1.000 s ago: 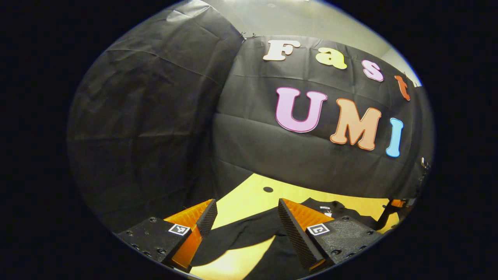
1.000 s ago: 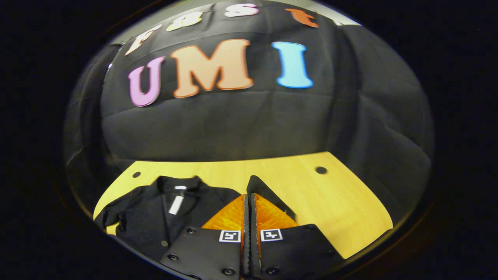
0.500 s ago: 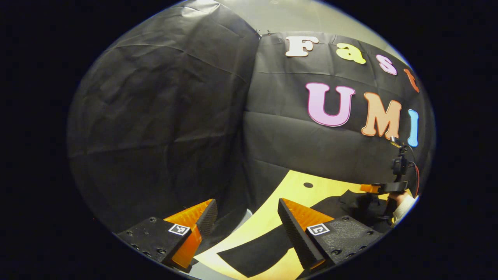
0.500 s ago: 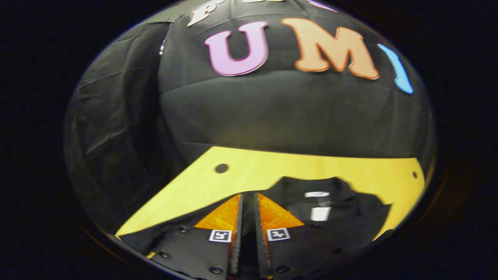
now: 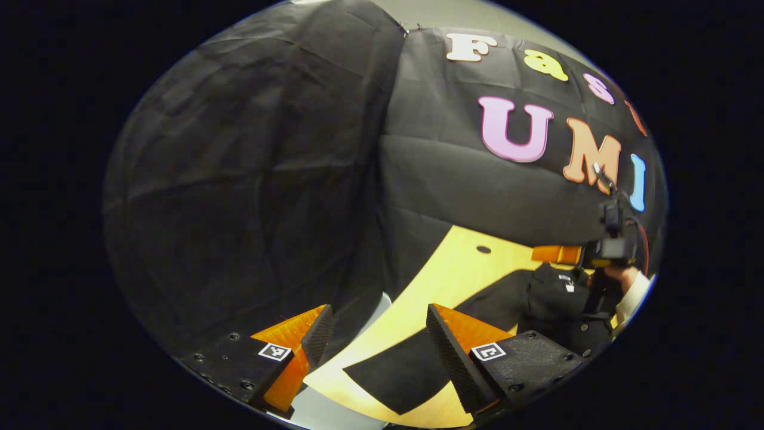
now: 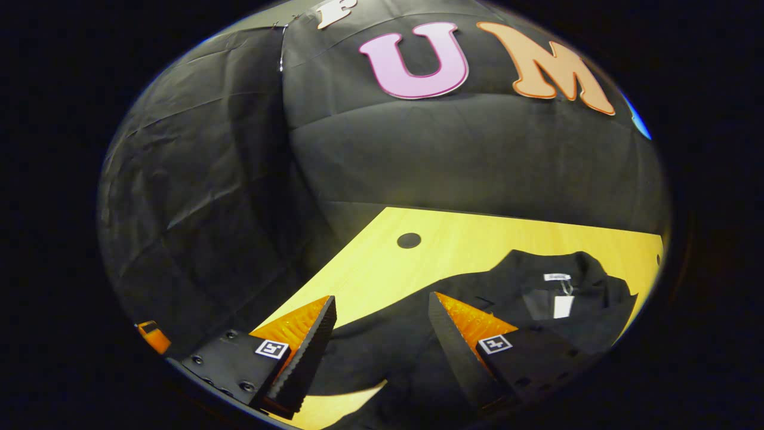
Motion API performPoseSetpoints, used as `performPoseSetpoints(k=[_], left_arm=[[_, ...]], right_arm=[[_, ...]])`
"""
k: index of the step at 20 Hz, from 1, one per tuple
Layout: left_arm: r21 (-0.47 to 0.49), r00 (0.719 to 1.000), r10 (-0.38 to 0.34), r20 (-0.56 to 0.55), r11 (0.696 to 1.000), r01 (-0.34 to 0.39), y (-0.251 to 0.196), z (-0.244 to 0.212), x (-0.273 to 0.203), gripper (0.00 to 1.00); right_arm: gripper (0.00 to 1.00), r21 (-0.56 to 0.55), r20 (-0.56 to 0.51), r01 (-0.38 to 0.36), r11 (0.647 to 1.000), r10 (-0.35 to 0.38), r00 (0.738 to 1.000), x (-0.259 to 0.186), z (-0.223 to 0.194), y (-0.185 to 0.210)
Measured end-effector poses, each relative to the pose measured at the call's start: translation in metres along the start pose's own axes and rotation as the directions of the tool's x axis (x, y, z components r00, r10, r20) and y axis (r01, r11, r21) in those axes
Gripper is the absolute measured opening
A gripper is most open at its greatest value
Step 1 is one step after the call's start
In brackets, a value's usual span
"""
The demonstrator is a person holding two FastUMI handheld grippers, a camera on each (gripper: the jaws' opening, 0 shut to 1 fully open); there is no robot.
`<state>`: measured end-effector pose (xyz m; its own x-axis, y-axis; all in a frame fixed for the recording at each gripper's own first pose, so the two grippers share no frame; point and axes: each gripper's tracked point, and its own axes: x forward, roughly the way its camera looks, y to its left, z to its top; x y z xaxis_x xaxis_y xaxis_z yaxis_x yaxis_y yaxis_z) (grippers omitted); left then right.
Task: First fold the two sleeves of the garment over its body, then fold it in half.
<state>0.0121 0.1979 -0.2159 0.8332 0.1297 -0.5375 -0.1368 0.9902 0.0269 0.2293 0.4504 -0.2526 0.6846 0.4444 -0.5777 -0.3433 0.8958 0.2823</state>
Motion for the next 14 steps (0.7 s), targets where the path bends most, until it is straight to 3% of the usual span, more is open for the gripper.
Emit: performPoseSetpoints(k=[5, 9, 12, 14], left_arm=[[-0.005, 0.988, -0.052, -0.144, 0.999, 0.051, -0.024, -0.061, 0.017, 0.94], [0.001, 0.963, -0.051, -0.263, 0.999, 0.053, -0.034, -0.113, 0.03, 0.94], [0.017, 0.937, -0.004, -0.351, 1.0, 0.011, -0.029, -0.144, 0.036, 0.95], [0.077, 0.951, 0.014, -0.309, 0.997, 0.011, -0.028, -0.145, 0.041, 0.95]], right_arm=[[0.96, 0.061, 0.095, 0.123, 0.99, -0.129, 0.987, -0.092, 0.018, -0.077], [0.99, 0.09, 0.157, 0.237, 0.967, -0.249, 0.956, -0.165, 0.029, -0.137], [0.99, 0.148, 0.207, 0.272, 0.951, -0.299, 0.931, -0.21, 0.037, -0.163], [0.99, 0.19, 0.247, 0.288, 0.938, -0.33, 0.911, -0.236, 0.043, -0.176]])
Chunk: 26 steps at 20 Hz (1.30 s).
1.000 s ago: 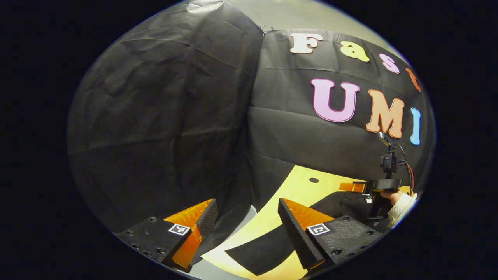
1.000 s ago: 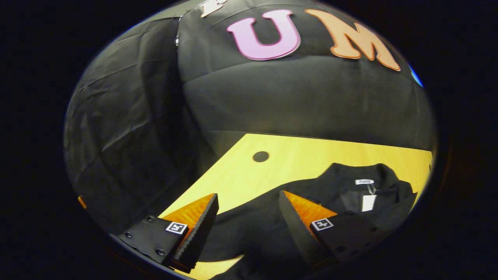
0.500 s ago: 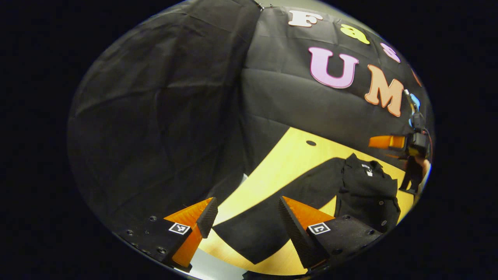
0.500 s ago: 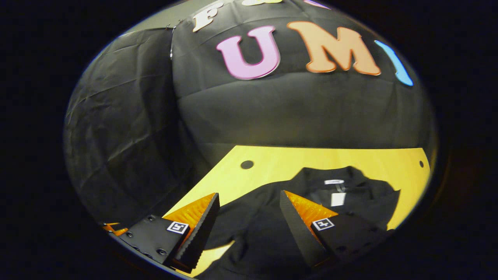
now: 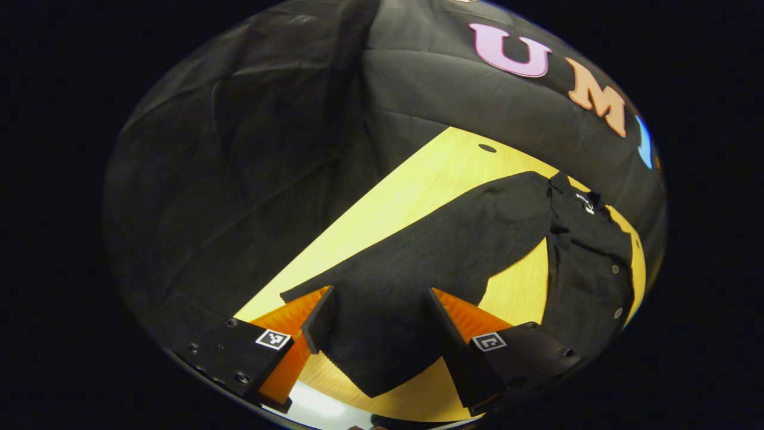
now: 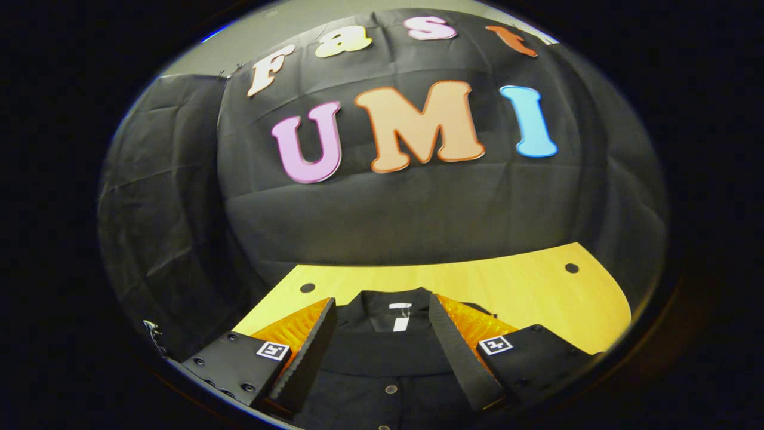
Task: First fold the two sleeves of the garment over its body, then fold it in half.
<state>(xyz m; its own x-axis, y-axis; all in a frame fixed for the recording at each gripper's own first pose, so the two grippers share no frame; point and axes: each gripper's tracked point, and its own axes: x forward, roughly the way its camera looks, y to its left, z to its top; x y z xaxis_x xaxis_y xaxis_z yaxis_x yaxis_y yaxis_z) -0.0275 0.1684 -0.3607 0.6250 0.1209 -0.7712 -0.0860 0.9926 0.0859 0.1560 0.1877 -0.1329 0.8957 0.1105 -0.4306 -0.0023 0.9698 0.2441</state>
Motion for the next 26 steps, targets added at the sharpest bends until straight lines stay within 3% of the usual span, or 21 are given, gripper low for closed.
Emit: performPoseSetpoints(k=[3, 5, 6, 10, 11, 12, 15, 18, 22, 26], left_arm=[[0.034, 0.999, 0.009, 0.051, 0.999, -0.011, 0.001, -0.001, 0.001, 0.95], [0.02, 0.998, 0.023, 0.056, 1.0, -0.024, 0.001, 0.004, 0.001, 0.89], [0.001, 0.998, 0.034, 0.048, 0.999, -0.034, 0.0, 0.007, 0.002, 0.74], [-0.085, 0.998, 0.057, 0.023, 0.995, -0.054, 0.007, 0.011, 0.006, 0.14], [-0.093, 0.998, 0.066, 0.021, 0.994, -0.063, 0.008, 0.014, 0.007, 0.04], [-0.086, 0.996, 0.081, 0.026, 0.993, -0.078, 0.01, 0.019, 0.01, 0.0], [-0.022, 0.991, 0.097, 0.088, 0.995, -0.095, 0.008, 0.053, 0.009, 0.0], [0.048, 0.984, 0.037, 0.177, 0.998, -0.046, -0.029, 0.119, 0.01, 0.0], [0.064, 0.952, -0.113, 0.285, 0.993, 0.099, -0.136, 0.196, 0.009, 0.0], [0.141, 0.881, -0.303, 0.363, 0.953, 0.269, -0.283, 0.243, 0.004, 0.0]], right_arm=[[0.99, 0.046, 0.034, 0.034, 0.998, -0.036, 0.999, -0.017, 0.011, -0.023], [0.99, 0.047, 0.026, 0.067, 0.997, -0.069, 0.997, -0.023, 0.008, -0.039], [0.95, 0.046, 0.014, 0.082, 0.996, -0.083, 0.996, -0.027, 0.004, -0.046], [0.99, 0.056, -0.002, 0.112, 0.992, -0.112, 0.994, -0.038, -0.004, -0.064], [0.99, 0.053, 0.001, 0.126, 0.991, -0.126, 0.992, -0.041, -0.003, -0.07], [0.99, 0.052, 0.006, 0.137, 0.989, -0.138, 0.99, -0.044, -0.001, -0.076], [0.99, 0.05, 0.026, 0.18, 0.982, -0.182, 0.983, -0.059, 0.007, -0.101], [0.99, 0.049, 0.029, 0.239, 0.97, -0.241, 0.97, -0.077, 0.006, -0.136], [0.99, 0.097, 0.009, 0.304, 0.948, -0.306, 0.952, -0.105, -0.004, -0.188], [0.99, 0.128, 0.008, 0.395, 0.91, -0.4, 0.917, -0.145, -0.008, -0.257]])
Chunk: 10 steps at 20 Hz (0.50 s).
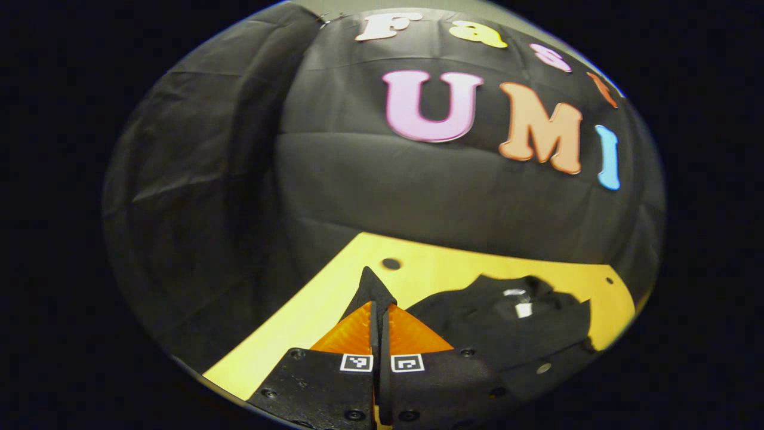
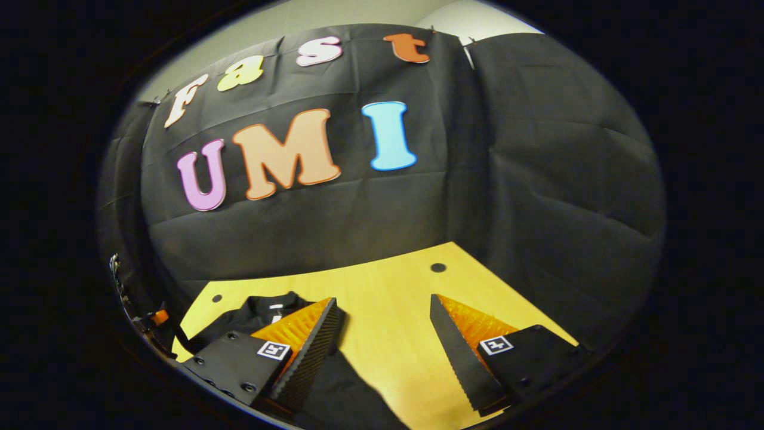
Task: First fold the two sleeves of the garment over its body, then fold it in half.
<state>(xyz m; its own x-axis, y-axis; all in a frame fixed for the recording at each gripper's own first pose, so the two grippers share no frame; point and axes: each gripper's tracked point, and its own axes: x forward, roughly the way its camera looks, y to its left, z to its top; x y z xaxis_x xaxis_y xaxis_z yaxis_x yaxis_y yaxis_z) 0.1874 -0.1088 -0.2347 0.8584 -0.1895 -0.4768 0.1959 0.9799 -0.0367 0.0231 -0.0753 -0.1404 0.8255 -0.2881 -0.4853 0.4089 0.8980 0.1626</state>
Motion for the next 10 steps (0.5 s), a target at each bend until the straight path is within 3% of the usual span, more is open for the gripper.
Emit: performPoseSetpoints(k=[4, 6, 9, 10], left_arm=[[0.014, 0.973, -0.231, 0.01, 0.973, 0.231, -0.169, 0.009, 0.042, 0.0], [0.029, 0.948, -0.318, -0.019, 0.948, 0.318, -0.246, 0.002, 0.054, 0.0], [0.051, 0.901, -0.417, -0.116, 0.904, 0.425, -0.34, -0.036, 0.058, 0.0], [0.035, 0.87, -0.473, -0.143, 0.876, 0.482, -0.371, -0.055, 0.052, 0.14]], right_arm=[[0.99, 0.052, -0.003, 0.1, 0.994, -0.1, 0.995, -0.01, -0.002, -0.081], [0.95, 0.083, -0.021, 0.139, 0.987, -0.137, 0.99, -0.014, -0.009, -0.115], [0.99, 0.108, -0.059, 0.21, 0.972, -0.204, 0.977, -0.021, -0.027, -0.165], [0.95, 0.121, -0.067, 0.226, 0.967, -0.219, 0.973, -0.025, -0.029, -0.178]])
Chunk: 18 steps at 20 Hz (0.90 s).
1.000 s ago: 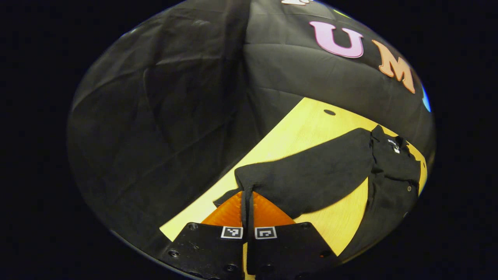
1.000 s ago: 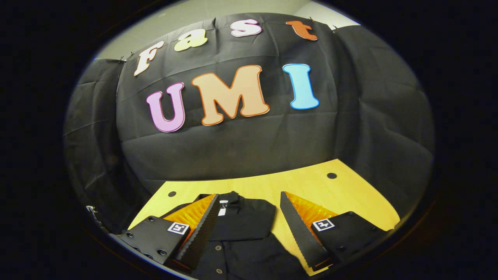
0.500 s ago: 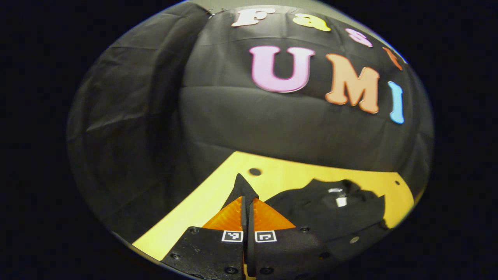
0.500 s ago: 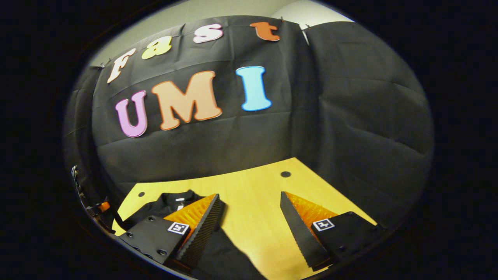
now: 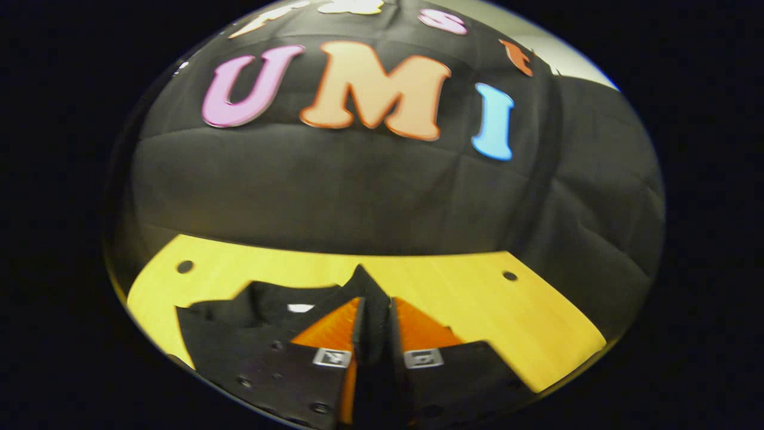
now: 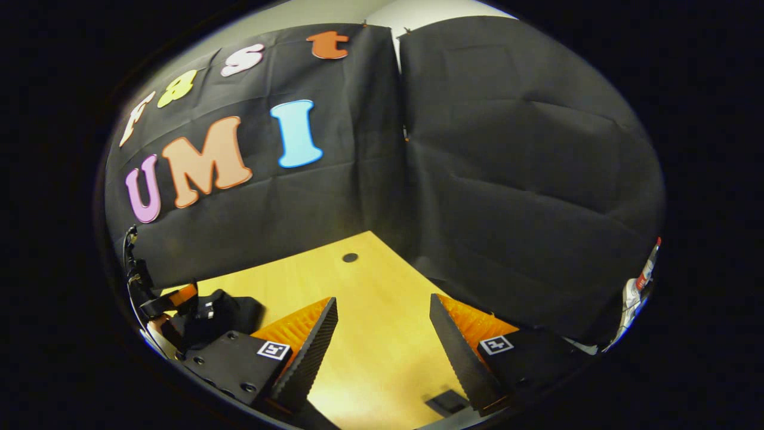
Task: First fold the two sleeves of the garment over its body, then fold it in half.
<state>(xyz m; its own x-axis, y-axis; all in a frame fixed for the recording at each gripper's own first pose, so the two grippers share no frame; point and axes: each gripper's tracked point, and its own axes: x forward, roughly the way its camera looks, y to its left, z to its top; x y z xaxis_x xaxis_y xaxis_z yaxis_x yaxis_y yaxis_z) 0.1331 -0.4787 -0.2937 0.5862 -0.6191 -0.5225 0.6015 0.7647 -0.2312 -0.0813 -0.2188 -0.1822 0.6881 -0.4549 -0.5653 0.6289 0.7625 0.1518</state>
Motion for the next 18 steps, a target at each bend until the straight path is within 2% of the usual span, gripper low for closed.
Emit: performPoseSetpoints(k=[2, 4, 8, 9, 10, 11, 14, 17, 18], left_arm=[[-0.023, 0.995, -0.098, -0.015, 0.995, 0.097, -0.059, -0.017, 0.011, 0.43], [-0.025, 0.985, -0.171, -0.027, 0.985, 0.17, -0.106, -0.027, 0.015, 0.45], [-0.008, 0.954, -0.297, -0.045, 0.955, 0.297, -0.168, -0.035, 0.002, 0.63], [-0.002, 0.952, -0.305, -0.033, 0.952, 0.305, -0.174, -0.033, -0.005, 0.72], [0.003, 0.95, -0.31, -0.02, 0.951, 0.31, -0.174, -0.027, -0.014, 0.91], [0.008, 0.954, -0.301, -0.003, 0.954, 0.301, -0.168, -0.02, -0.02, 0.96], [0.015, 0.976, -0.211, 0.047, 0.978, 0.21, -0.117, -0.004, -0.065, 0.95], [0.038, 0.994, -0.058, 0.097, 0.998, 0.055, -0.04, 0.002, -0.126, 0.95], [0.042, 0.994, 0.007, 0.11, 0.999, -0.012, -0.011, -0.001, -0.151, 0.95]], right_arm=[[0.96, 0.024, -0.017, 0.026, 0.999, -0.026, 1.0, 0.003, -0.005, -0.021], [0.99, 0.036, -0.029, 0.036, 0.999, -0.035, 0.999, 0.008, -0.01, -0.034], [0.99, 0.018, -0.037, 0.007, 1.0, -0.006, 0.999, 0.018, -0.018, -0.037], [0.99, 0.0, -0.038, -0.009, 1.0, 0.009, 0.999, 0.021, -0.021, -0.033], [0.99, -0.026, -0.04, -0.025, 0.999, 0.024, 0.999, 0.024, -0.024, -0.027], [0.99, -0.055, -0.045, -0.049, 0.997, 0.046, 0.998, 0.027, -0.03, -0.019], [0.99, -0.134, -0.091, -0.181, 0.974, 0.17, 0.981, 0.029, -0.055, 0.021], [0.96, -0.213, -0.159, -0.333, 0.918, 0.304, 0.939, 0.02, -0.093, 0.074], [0.99, -0.232, -0.184, -0.383, 0.894, 0.346, 0.92, 0.015, -0.109, 0.091]])
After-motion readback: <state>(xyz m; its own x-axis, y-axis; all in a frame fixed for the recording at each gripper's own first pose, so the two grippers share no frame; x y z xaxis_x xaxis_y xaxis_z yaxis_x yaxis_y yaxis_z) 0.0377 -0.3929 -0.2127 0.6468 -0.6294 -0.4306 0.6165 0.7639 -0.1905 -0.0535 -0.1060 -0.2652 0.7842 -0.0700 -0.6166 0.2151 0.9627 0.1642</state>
